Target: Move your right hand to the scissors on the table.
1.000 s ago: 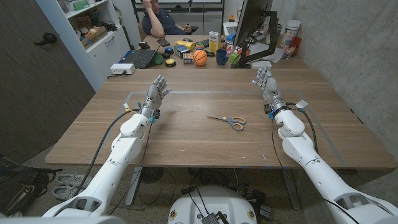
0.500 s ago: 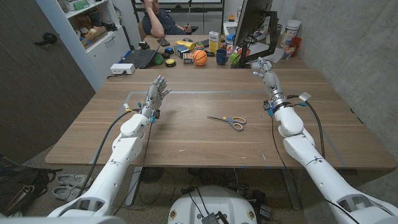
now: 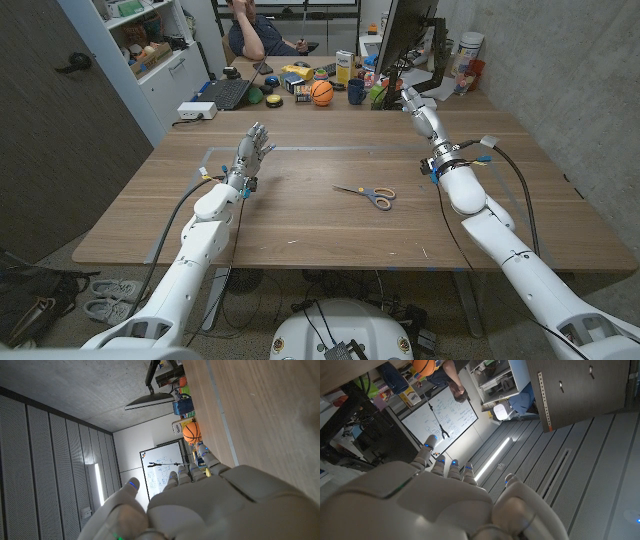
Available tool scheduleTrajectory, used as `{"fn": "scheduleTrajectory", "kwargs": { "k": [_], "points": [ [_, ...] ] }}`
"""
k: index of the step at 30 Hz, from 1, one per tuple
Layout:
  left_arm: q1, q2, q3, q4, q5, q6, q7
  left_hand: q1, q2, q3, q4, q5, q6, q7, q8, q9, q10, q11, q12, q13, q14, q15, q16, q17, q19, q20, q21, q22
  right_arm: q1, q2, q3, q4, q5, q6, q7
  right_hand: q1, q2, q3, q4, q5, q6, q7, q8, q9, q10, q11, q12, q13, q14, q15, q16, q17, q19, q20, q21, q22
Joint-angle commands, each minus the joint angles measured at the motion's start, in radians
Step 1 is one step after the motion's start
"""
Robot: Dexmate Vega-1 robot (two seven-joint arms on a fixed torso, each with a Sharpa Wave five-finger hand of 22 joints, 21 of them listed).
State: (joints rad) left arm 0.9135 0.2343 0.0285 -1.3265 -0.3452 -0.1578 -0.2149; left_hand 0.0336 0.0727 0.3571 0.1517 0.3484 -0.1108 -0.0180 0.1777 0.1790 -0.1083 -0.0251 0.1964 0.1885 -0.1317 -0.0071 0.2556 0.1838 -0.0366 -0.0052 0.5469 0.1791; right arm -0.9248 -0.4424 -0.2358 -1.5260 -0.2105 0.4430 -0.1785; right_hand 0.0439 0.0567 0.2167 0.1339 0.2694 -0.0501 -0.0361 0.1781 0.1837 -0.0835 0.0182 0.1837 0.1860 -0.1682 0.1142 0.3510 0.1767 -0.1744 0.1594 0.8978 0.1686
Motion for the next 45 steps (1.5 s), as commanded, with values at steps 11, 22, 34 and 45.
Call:
{"fn": "scheduleTrajectory", "kwargs": {
  "k": [11, 22, 34, 45],
  "points": [
    [-0.012, -0.015, -0.018, 0.022, 0.015, 0.002, -0.015, -0.001, 0.029, -0.005, 0.002, 0.006, -0.01, 0.0, 0.006, 0.006, -0.007, -0.002, 0.002, 0.005, -0.005, -0.001, -0.002, 0.004, 0.001, 0.002, -0.009, 0.003, 0.009, -0.125, -0.104, -0.19, -0.402, -0.262, -0.081, 0.013, -0.024, -0.016, -0.009, -0.007, -0.005, -0.031, 0.01, 0.004, -0.037, -0.018, -0.005, 0.003, -0.046, -0.005, -0.021, 0.002, -0.117, 0.032, -0.039, 0.003],
    [-0.025, -0.019, -0.02, 0.039, 0.021, 0.003, -0.021, -0.001, 0.029, -0.007, 0.003, 0.006, -0.01, 0.001, 0.007, 0.006, -0.008, -0.004, 0.002, 0.005, -0.005, -0.002, -0.002, 0.004, 0.003, 0.002, -0.012, 0.003, 0.027, -0.168, -0.179, -0.245, -0.568, -0.377, -0.067, 0.03, -0.024, -0.015, -0.02, -0.008, -0.018, -0.046, 0.007, 0.003, -0.052, -0.024, -0.004, 0.003, -0.06, -0.015, -0.034, 0.001, -0.126, 0.037, -0.058, 0.003],
    [-0.031, -0.022, -0.022, 0.052, 0.023, 0.008, -0.025, -0.001, 0.029, -0.009, 0.003, 0.007, -0.01, -0.001, 0.006, 0.006, -0.009, -0.004, 0.001, 0.005, -0.005, -0.001, -0.003, 0.004, 0.004, 0.004, -0.016, 0.004, 0.063, -0.179, -0.252, -0.232, -0.593, -0.396, 0.017, 0.074, -0.035, -0.014, -0.053, -0.008, 0.009, -0.108, 0.018, 0.002, -0.037, -0.054, 0.006, 0.002, -0.025, -0.029, -0.033, 0.001, -0.097, 0.052, -0.081, 0.003],
    [-0.033, -0.024, -0.018, 0.05, 0.03, 0.018, -0.026, -0.001, 0.03, -0.01, 0.003, 0.008, -0.013, -0.002, 0.006, 0.006, -0.009, -0.003, 0.001, 0.005, -0.006, 0.0, -0.004, 0.004, 0.005, 0.007, -0.02, 0.004, 0.075, -0.195, -0.286, -0.216, -0.591, -0.399, 0.09, 0.106, -0.045, -0.019, -0.077, -0.007, 0.005, -0.121, 0.013, 0.001, -0.047, -0.079, 0.003, 0.0, -0.035, -0.108, -0.053, 0.0, -0.064, 0.054, -0.105, 0.003]
  ]
}}
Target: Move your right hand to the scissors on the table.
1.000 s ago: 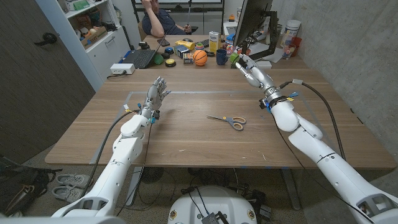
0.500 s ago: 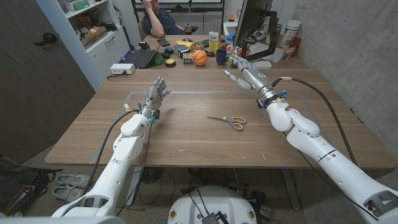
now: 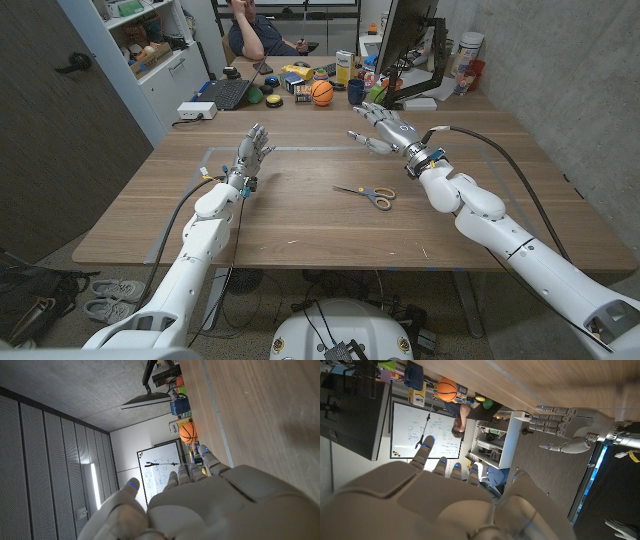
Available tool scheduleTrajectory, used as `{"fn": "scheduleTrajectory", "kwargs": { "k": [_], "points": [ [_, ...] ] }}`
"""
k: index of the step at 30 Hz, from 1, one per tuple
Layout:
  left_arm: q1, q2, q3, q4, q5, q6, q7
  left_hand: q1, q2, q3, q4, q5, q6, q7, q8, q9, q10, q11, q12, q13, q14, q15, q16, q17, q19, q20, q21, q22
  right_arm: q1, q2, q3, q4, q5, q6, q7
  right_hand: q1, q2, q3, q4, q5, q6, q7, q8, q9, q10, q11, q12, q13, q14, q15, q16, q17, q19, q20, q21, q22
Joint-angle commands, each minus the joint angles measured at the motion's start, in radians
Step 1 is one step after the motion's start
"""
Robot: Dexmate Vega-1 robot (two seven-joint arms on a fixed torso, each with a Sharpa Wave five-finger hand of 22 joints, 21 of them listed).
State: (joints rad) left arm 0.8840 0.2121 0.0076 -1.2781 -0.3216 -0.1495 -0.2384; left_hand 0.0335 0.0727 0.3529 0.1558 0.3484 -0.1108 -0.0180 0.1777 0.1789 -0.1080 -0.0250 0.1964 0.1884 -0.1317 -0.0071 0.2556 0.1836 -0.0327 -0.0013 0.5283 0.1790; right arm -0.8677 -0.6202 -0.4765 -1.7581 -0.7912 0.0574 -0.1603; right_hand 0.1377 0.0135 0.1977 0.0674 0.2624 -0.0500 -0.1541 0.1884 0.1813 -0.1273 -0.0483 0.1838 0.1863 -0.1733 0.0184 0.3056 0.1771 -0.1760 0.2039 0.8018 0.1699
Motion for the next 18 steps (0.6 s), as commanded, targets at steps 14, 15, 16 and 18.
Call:
{"fn": "scheduleTrajectory", "kwargs": {
  "k": [14, 15, 16, 18],
  "points": [
    [-0.002, -0.003, 0.0, -0.005, 0.013, 0.017, 0.003, -0.001, 0.033, -0.007, -0.001, 0.01, -0.014, 0.001, 0.006, 0.006, -0.009, -0.005, 0.001, 0.005, -0.004, 0.0, -0.005, 0.004, 0.003, 0.003, -0.007, 0.004, 0.029, -0.032, -0.074, 0.051, -0.006, -0.005, 0.125, 0.021, -0.005, -0.007, -0.017, -0.001, -0.009, -0.01, -0.002, 0.004, 0.004, -0.028, 0.007, 0.0, -0.012, -0.01, -0.01, 0.0, -0.065, 0.006, -0.034, 0.001],
    [-0.002, -0.003, 0.0, -0.004, 0.013, 0.016, 0.002, -0.001, 0.033, -0.007, -0.001, 0.01, -0.013, 0.001, 0.006, 0.006, -0.009, -0.004, 0.001, 0.005, -0.004, -0.001, -0.005, 0.004, 0.003, 0.003, -0.008, 0.004, 0.031, -0.033, -0.076, 0.053, -0.011, -0.005, 0.124, 0.024, -0.005, -0.008, -0.02, 0.0, -0.002, -0.009, 0.001, 0.003, 0.015, -0.028, 0.011, 0.0, -0.003, -0.014, -0.008, -0.001, -0.048, -0.003, -0.034, 0.0],
    [-0.003, -0.004, 0.0, -0.004, 0.014, 0.016, 0.002, -0.001, 0.033, -0.007, 0.0, 0.01, -0.013, 0.001, 0.006, 0.006, -0.009, -0.005, 0.001, 0.005, -0.004, 0.0, -0.005, 0.004, 0.003, 0.003, -0.008, 0.004, 0.032, -0.033, -0.078, 0.052, -0.015, -0.008, 0.126, 0.032, -0.005, -0.011, -0.025, 0.0, 0.01, -0.01, 0.004, 0.003, 0.03, -0.03, 0.013, -0.001, 0.021, -0.024, -0.005, -0.001, -0.006, -0.013, -0.034, -0.001],
    [-0.004, -0.004, 0.0, -0.002, 0.014, 0.016, 0.002, -0.001, 0.033, -0.007, 0.0, 0.01, -0.014, 0.002, 0.006, 0.006, -0.009, -0.005, 0.001, 0.005, -0.005, -0.001, -0.005, 0.004, 0.003, 0.003, -0.009, 0.004, 0.034, -0.034, -0.081, 0.054, -0.02, -0.01, 0.13, 0.042, -0.009, -0.017, -0.033, 0.001, 0.032, -0.014, 0.009, 0.003, 0.054, -0.039, 0.017, -0.001, 0.055, -0.034, -0.001, -0.002, 0.059, -0.018, -0.034, -0.003]
  ]
}}
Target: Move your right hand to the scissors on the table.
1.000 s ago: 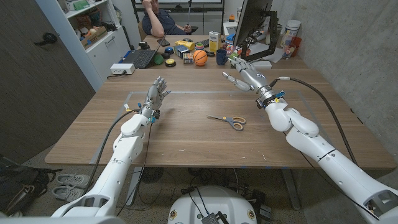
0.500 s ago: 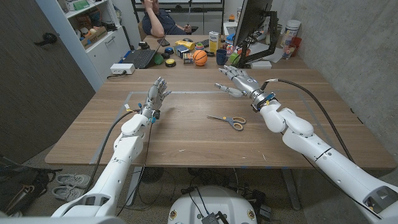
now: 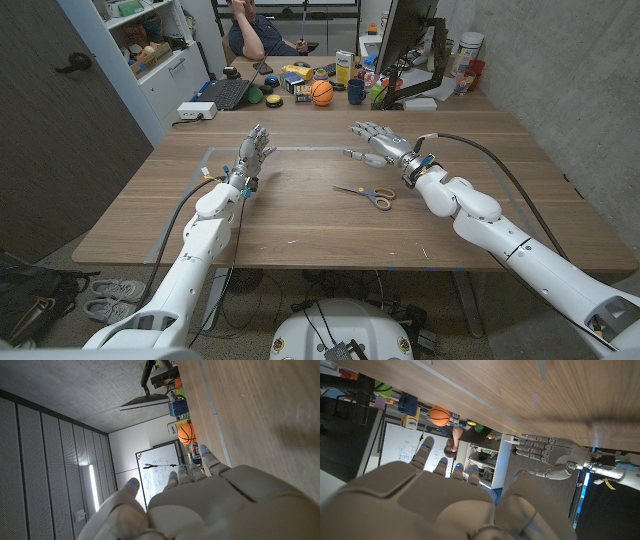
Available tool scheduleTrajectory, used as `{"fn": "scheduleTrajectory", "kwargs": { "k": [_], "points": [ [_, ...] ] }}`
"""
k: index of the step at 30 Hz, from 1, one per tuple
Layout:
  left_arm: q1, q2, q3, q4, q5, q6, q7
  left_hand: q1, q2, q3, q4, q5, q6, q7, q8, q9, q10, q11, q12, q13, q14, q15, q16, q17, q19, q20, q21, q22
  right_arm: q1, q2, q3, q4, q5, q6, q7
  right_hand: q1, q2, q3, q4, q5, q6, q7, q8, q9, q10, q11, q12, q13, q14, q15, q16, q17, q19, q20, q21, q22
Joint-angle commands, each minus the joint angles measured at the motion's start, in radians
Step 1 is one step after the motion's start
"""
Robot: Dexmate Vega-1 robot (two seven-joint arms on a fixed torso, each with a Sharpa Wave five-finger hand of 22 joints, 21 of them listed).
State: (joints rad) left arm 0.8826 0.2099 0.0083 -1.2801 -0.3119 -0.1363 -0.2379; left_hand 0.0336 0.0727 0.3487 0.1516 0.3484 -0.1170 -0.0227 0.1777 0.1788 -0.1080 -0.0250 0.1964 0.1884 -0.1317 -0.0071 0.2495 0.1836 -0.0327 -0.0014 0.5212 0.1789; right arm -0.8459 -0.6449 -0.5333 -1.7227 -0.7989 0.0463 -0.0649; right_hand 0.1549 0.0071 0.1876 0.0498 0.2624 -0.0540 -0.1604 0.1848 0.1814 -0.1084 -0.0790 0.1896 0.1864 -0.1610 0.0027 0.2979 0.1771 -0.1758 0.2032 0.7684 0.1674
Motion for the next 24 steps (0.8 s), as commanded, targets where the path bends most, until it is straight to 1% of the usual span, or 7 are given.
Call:
{"fn": "scheduleTrajectory", "kwargs": {
  "k": [1, 4, 6, 8, 11, 17, 24],
  "points": [
    [-0.004, -0.002, -0.001, 0.001, 0.005, 0.003, 0.002, -0.001, 0.034, -0.003, 0.004, 0.01, -0.007, 0.007, 0.006, 0.006, -0.01, -0.005, 0.001, 0.005, -0.004, -0.001, 0.001, 0.004, 0.003, 0.004, -0.002, 0.004, 0.014, -0.009, -0.026, 0.02, -0.013, 0.001, 0.037, 0.027, -0.004, -0.009, -0.017, 0.001, 0.041, -0.007, 0.013, 0.003, 0.043, -0.009, 0.012, -0.002, 0.053, -0.024, 0.008, -0.002, 0.079, -0.021, -0.001, -0.001],
    [-0.005, -0.002, -0.002, 0.003, 0.005, 0.002, 0.002, 0.0, 0.034, -0.004, 0.004, 0.01, -0.007, 0.007, 0.006, 0.006, -0.009, -0.004, 0.001, 0.005, -0.004, 0.0, 0.0, 0.004, 0.005, 0.004, -0.003, 0.004, 0.018, -0.01, -0.032, 0.023, -0.018, 0.0, 0.045, 0.031, -0.007, -0.013, -0.021, 0.001, 0.057, -0.002, 0.015, 0.003, 0.063, -0.007, 0.014, -0.002, 0.076, -0.04, 0.01, -0.003, 0.108, -0.035, -0.006, -0.002],
    [-0.006, -0.002, -0.002, 0.004, 0.005, 0.002, 0.001, 0.0, 0.034, -0.004, 0.004, 0.01, -0.008, 0.006, 0.006, 0.006, -0.009, -0.004, 0.002, 0.005, -0.004, 0.0, 0.0, 0.004, 0.005, 0.003, -0.004, 0.004, 0.023, -0.01, -0.04, 0.028, -0.028, 0.0, 0.048, 0.035, -0.01, -0.019, -0.024, 0.002, 0.091, 0.007, 0.022, 0.003, 0.099, -0.012, 0.019, -0.003, 0.106, -0.052, 0.011, -0.004, 0.133, -0.077, -0.018, -0.002],
    [-0.006, -0.003, -0.002, 0.004, 0.005, 0.002, 0.001, 0.0, 0.034, -0.004, 0.004, 0.01, -0.008, 0.007, 0.006, 0.006, -0.009, -0.004, 0.002, 0.005, -0.004, -0.001, 0.0, 0.004, 0.005, 0.003, -0.004, 0.004, 0.023, -0.01, -0.041, 0.029, -0.026, 0.0, 0.054, 0.039, -0.01, -0.024, -0.027, 0.004, 0.122, 0.011, 0.026, 0.002, 0.13, -0.019, 0.022, -0.004, 0.136, -0.068, 0.013, -0.004, 0.163, -0.105, -0.027, -0.001],
    [-0.006, -0.004, -0.003, 0.005, 0.006, 0.001, 0.003, 0.0, 0.035, -0.004, 0.004, 0.01, -0.009, 0.006, 0.006, 0.006, -0.009, -0.004, 0.002, 0.005, -0.004, -0.001, 0.0, 0.004, 0.005, 0.004, -0.005, 0.004, 0.026, -0.01, -0.046, 0.028, -0.03, -0.006, 0.066, 0.042, -0.011, -0.03, -0.028, 0.006, 0.184, 0.03, 0.038, 0.001, 0.174, -0.03, 0.026, -0.005, 0.164, -0.077, 0.012, -0.005, 0.188, -0.123, -0.041, -0.001],
    [-0.007, -0.005, -0.003, 0.007, 0.006, -0.001, 0.003, 0.0, 0.035, -0.005, 0.004, 0.011, -0.01, 0.006, 0.006, 0.006, -0.01, -0.004, 0.001, 0.005, -0.004, 0.0, -0.001, 0.003, 0.005, 0.004, -0.008, 0.004, 0.031, -0.015, -0.06, 0.025, -0.043, -0.016, 0.104, 0.048, -0.012, -0.035, -0.032, 0.01, 0.241, 0.027, 0.046, 0.0, 0.206, -0.038, 0.025, -0.006, 0.19, -0.083, 0.009, -0.006, 0.214, -0.115, -0.054, -0.001],
    [-0.008, -0.007, -0.003, 0.006, 0.008, -0.002, 0.005, 0.0, 0.035, -0.006, 0.004, 0.011, -0.011, 0.005, 0.006, 0.006, -0.01, -0.004, 0.001, 0.005, -0.004, 0.001, -0.002, 0.004, 0.007, 0.004, -0.011, 0.005, 0.042, -0.022, -0.081, 0.023, -0.058, -0.023, 0.168, 0.075, -0.013, -0.032, -0.048, 0.017, 0.21, 0.018, 0.023, -0.001, 0.203, -0.045, 0.013, -0.006, 0.194, -0.09, 0.001, -0.006, 0.236, -0.107, -0.065, -0.002]
  ]
}}
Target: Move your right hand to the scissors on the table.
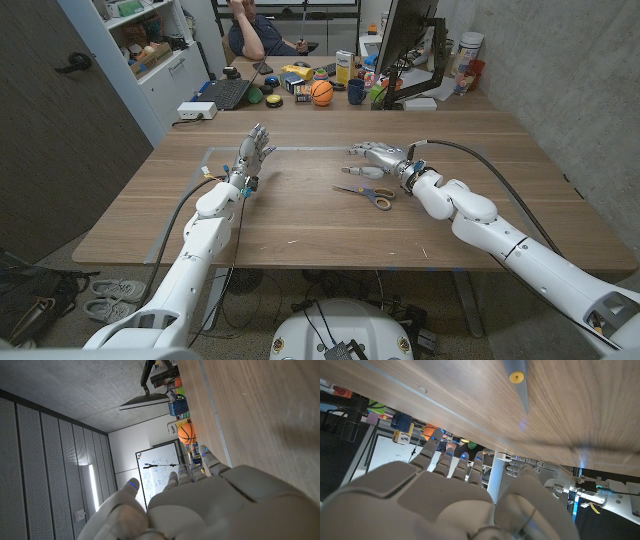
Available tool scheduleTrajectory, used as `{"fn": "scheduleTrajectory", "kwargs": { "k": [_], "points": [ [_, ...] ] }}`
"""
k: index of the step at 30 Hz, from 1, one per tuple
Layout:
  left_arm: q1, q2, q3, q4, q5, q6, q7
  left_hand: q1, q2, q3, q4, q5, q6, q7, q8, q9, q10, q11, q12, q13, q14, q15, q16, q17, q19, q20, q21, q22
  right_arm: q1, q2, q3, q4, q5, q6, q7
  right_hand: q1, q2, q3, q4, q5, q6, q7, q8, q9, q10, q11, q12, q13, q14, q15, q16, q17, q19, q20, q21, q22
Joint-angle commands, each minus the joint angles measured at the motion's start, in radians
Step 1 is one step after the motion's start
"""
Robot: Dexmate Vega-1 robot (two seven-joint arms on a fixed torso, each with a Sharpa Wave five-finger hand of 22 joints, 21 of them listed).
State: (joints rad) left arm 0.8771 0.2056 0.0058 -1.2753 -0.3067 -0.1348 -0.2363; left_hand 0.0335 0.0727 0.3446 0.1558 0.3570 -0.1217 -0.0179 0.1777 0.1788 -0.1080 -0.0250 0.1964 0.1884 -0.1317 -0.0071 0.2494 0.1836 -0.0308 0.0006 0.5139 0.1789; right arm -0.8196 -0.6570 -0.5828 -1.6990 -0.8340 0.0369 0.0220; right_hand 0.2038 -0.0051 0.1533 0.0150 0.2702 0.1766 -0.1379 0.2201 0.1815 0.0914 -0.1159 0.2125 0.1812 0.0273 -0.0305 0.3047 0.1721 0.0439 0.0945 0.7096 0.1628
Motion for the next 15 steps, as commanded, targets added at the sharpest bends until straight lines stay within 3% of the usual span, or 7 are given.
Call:
{"fn": "scheduleTrajectory", "kwargs": {
  "k": [1, 5, 10, 12, 15],
  "points": [
    [-0.002, -0.003, 0.0, 0.002, 0.003, -0.003, 0.003, 0.0, 0.035, -0.002, 0.0, 0.002, -0.006, 0.0, 0.006, 0.006, -0.01, -0.004, 0.001, 0.005, -0.004, 0.0, -0.001, 0.004, 0.005, 0.002, -0.004, 0.005, 0.017, -0.011, -0.034, -0.001, -0.027, -0.015, 0.086, 0.038, -0.003, 0.004, -0.021, 0.011, -0.026, -0.001, -0.017, 0.0, -0.003, -0.012, -0.015, -0.001, 0.007, -0.058, -0.009, -0.001, 0.033, -0.001, -0.008, 0.003],
    [-0.003, -0.003, 0.0, 0.002, 0.004, -0.003, 0.004, 0.0, 0.036, -0.003, 0.0, 0.002, -0.006, 0.001, 0.006, 0.006, -0.009, -0.004, 0.002, 0.005, -0.003, 0.0, -0.002, 0.004, 0.006, 0.002, -0.006, 0.005, 0.021, -0.016, -0.042, -0.005, -0.036, -0.017, 0.114, 0.07, 0.002, 0.012, -0.038, 0.016, -0.037, -0.002, -0.023, 0.0, -0.007, -0.017, -0.021, 0.0, 0.01, -0.06, -0.014, -0.001, 0.055, 0.003, -0.014, 0.003],
    [-0.003, -0.004, 0.001, 0.002, 0.005, -0.003, 0.005, -0.001, 0.035, -0.003, 0.0, 0.002, -0.007, 0.001, 0.006, 0.006, -0.01, -0.004, 0.002, 0.005, -0.003, 0.0, -0.002, 0.004, 0.007, 0.002, -0.007, 0.005, 0.023, -0.018, -0.049, -0.009, -0.053, -0.024, 0.132, 0.166, 0.023, 0.042, -0.089, 0.022, -0.051, -0.004, -0.027, 0.001, -0.008, -0.021, -0.026, 0.001, 0.027, -0.065, -0.026, -0.001, 0.114, -0.006, -0.03, 0.003],
    [-0.003, -0.004, 0.001, 0.002, 0.004, -0.002, 0.005, -0.001, 0.035, -0.004, 0.0, 0.002, -0.006, 0.001, 0.006, 0.006, -0.009, -0.005, 0.002, 0.005, -0.003, 0.0, -0.002, 0.004, 0.007, 0.002, -0.008, 0.005, 0.023, -0.019, -0.049, -0.011, -0.059, -0.026, 0.134, 0.213, 0.026, 0.053, -0.115, 0.026, -0.035, -0.011, -0.021, 0.002, 0.008, -0.035, -0.022, 0.001, 0.048, -0.065, -0.028, -0.002, 0.143, -0.016, -0.04, 0.003],
    [-0.003, -0.004, 0.001, 0.002, 0.004, -0.002, 0.004, -0.001, 0.035, -0.005, 0.001, 0.002, -0.006, 0.0, 0.006, 0.006, -0.009, -0.005, 0.002, 0.005, -0.003, -0.001, -0.002, 0.004, 0.008, 0.003, -0.009, 0.005, 0.022, -0.021, -0.049, -0.013, -0.064, -0.026, 0.134, 0.25, 0.024, 0.058, -0.135, 0.028, -0.012, -0.017, -0.016, 0.003, 0.022, -0.037, -0.021, 0.001, 0.074, -0.068, -0.029, -0.002, 0.184, -0.03, -0.044, 0.004]
  ]
}}
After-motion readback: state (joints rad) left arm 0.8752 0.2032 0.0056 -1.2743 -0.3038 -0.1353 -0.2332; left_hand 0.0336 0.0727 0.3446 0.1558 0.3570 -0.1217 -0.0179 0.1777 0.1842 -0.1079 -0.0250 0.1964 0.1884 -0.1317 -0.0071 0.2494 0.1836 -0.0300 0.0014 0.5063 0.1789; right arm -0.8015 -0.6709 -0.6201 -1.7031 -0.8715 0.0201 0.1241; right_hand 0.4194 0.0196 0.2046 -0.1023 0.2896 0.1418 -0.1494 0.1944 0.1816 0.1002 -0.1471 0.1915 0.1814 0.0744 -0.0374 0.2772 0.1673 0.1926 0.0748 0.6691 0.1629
